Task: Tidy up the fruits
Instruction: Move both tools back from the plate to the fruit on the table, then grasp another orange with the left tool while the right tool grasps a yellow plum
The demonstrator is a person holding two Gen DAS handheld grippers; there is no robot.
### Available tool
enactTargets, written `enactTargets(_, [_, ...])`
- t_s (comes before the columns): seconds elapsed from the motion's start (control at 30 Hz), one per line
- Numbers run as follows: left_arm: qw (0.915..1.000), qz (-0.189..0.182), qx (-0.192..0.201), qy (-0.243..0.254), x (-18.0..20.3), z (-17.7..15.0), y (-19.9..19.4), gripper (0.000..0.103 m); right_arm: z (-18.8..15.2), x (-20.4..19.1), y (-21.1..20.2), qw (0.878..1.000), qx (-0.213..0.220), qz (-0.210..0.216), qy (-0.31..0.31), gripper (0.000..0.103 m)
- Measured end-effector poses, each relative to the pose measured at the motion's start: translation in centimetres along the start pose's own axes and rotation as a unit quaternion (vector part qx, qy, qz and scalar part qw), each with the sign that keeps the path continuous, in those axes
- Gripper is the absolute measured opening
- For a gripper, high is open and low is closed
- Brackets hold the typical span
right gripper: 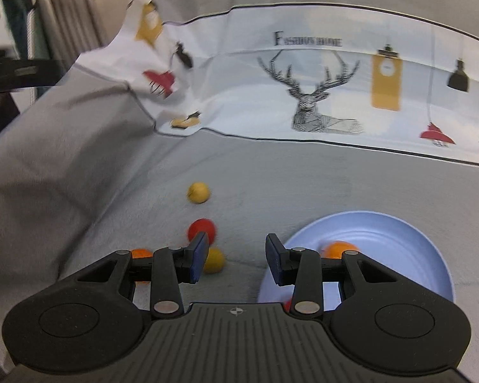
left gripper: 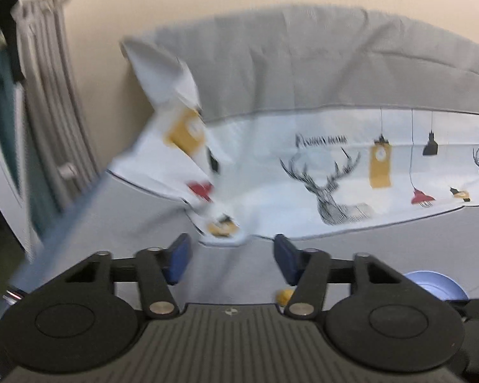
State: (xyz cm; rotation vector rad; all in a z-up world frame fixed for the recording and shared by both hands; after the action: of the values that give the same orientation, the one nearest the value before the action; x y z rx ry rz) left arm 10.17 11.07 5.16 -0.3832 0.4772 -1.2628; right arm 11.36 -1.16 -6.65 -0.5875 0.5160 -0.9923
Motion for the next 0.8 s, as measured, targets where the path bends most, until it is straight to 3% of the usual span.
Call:
enactTargets(0.07, [0.9995, -0.022, -0.02, -0.013, 0.2, -1.6, 1.5, 0.045, -0.1, -0.3, 0.7, 1.0, -0.008, 0.0, 0.002, 0.041])
enactTargets(0.13, [0.9965, -0.05, -0.061, -0.028, 0.0, -3.3, 3.3, 0.04, -0.1, -0.7, 1.6, 1.0, -0.016, 0.001, 0.0, 0.041])
enactTargets(0.2, [0.9907, -0.066, -0.111, -0.041, -0.4, -4.9, 4.8, 0.039, -0.2, -1.2, 2.4, 1.0, -0.021, 0.002, -0.006, 0.041])
enactTargets(0.3, [0.9843, -0.08, -0.145, -0.061, -1.2, -6.1, 6.5, 0.039, -0.2, -1.9, 4.1, 0.999, -0.034, 0.0, -0.014, 0.041])
enactTargets(0.4, [0.9727, -0.097, -0.183, -0.104, -2.1, -7.3, 7.4, 0.039, -0.4, -2.5, 5.6, 0.999, -0.05, -0.004, -0.02, 0.041])
enactTargets(0.57, [0.9719, -0.1, -0.198, -0.079, -1.4, -8.1, 7.6, 0.039, -1.1, -3.2, 7.0, 0.996, -0.073, -0.026, -0.044, 0.04])
enactTargets(0.7, [0.9687, -0.107, -0.204, -0.092, -1.4, -8.1, 7.8, 0.039, -1.5, -3.2, 7.3, 0.995, -0.081, -0.024, -0.049, 0.027])
enactTargets(0.8, [0.966, -0.111, -0.214, -0.095, -1.2, -8.3, 8.0, 0.039, -1.5, -3.3, 7.1, 0.995, -0.079, -0.021, -0.055, 0.027])
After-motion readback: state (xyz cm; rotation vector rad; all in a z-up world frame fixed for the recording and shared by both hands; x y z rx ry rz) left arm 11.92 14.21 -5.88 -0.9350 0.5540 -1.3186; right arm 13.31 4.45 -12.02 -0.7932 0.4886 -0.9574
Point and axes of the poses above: each gripper's, at about its wrist camera, not at the fingertips, and y roughly the way its jaws point, x to its right, z to its top, the point moved 6 cm from there along y, roughly the way its jaws point, and after that the axes turned 1 degree about -y, right-handed, at the moved point
